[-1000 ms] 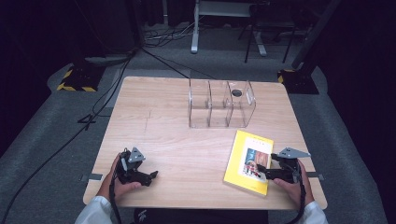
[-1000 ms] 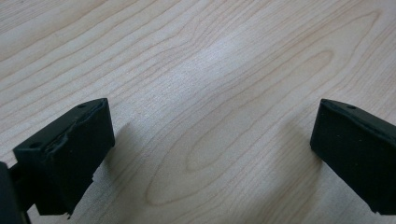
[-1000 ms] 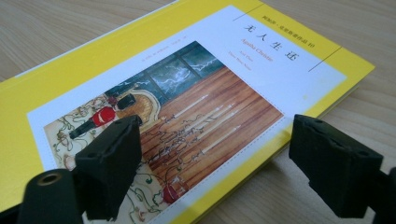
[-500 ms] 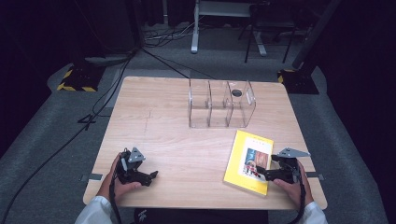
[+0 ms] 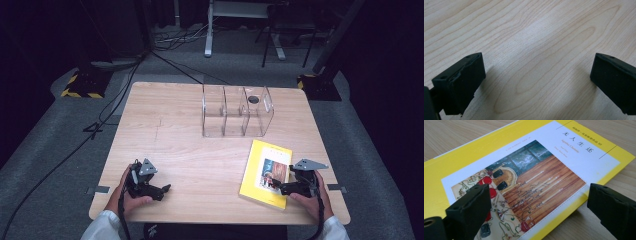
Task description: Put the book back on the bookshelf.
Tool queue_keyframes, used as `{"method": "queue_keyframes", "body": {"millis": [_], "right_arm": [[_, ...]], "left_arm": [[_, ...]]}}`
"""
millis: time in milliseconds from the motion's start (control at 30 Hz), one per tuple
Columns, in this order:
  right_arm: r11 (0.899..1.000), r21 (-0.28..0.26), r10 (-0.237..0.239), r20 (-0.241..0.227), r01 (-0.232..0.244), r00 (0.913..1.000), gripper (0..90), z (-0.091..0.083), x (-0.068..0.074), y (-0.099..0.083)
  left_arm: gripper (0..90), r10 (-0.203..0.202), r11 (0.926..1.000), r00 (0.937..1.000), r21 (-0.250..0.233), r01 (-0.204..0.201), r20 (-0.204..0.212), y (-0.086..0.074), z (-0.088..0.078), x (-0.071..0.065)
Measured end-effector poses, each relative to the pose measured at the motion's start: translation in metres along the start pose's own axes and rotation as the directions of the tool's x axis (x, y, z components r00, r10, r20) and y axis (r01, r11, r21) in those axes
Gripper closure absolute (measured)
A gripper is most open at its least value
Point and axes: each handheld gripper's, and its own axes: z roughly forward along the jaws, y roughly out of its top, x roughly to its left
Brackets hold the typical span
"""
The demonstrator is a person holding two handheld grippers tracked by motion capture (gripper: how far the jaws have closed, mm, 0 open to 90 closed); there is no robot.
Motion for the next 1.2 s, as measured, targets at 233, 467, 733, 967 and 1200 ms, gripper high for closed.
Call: {"method": "queue_keyframes", "body": {"millis": [233, 467, 733, 967, 1200], "right_arm": [[1.000, 0.000, -0.030, 0.006, 0.030, 0.9995, 4.7, 0.002, 0.006, 0.003], [0.999, 0.001, -0.038, 0.003, 0.038, 0.9993, 3.2, 0.005, 0.011, 0.005], [0.998, -0.002, -0.059, -0.003, 0.059, 0.9983, 2.0, 0.011, 0.022, 0.010], [0.996, -0.016, -0.085, -0.044, 0.084, 0.9954, 6.1, 0.018, 0.035, 0.015], [0.984, -0.028, -0.180, -0.106, 0.178, 0.9779, 12.9, 0.029, 0.070, 0.026]], "left_arm": [[0.2, 0.025, 0.9997, 0.9995, -0.001, -0.025, 0.018, 0.002, 0.002, -0.004], [0.2, 0.031, 0.9995, 0.9991, 0.002, -0.031, 0.030, 0.004, 0.004, -0.012], [0.2, 0.080, 0.9968, 0.9944, -0.003, -0.080, 0.069, 0.011, 0.011, -0.029], [0.2, 0.105, 0.9944, 0.9897, -0.004, -0.105, 0.097, 0.018, 0.017, -0.042], [0.3, 0.119, 0.9929, 0.9871, -0.004, -0.119, 0.107, 0.019, 0.018, -0.048]]}}
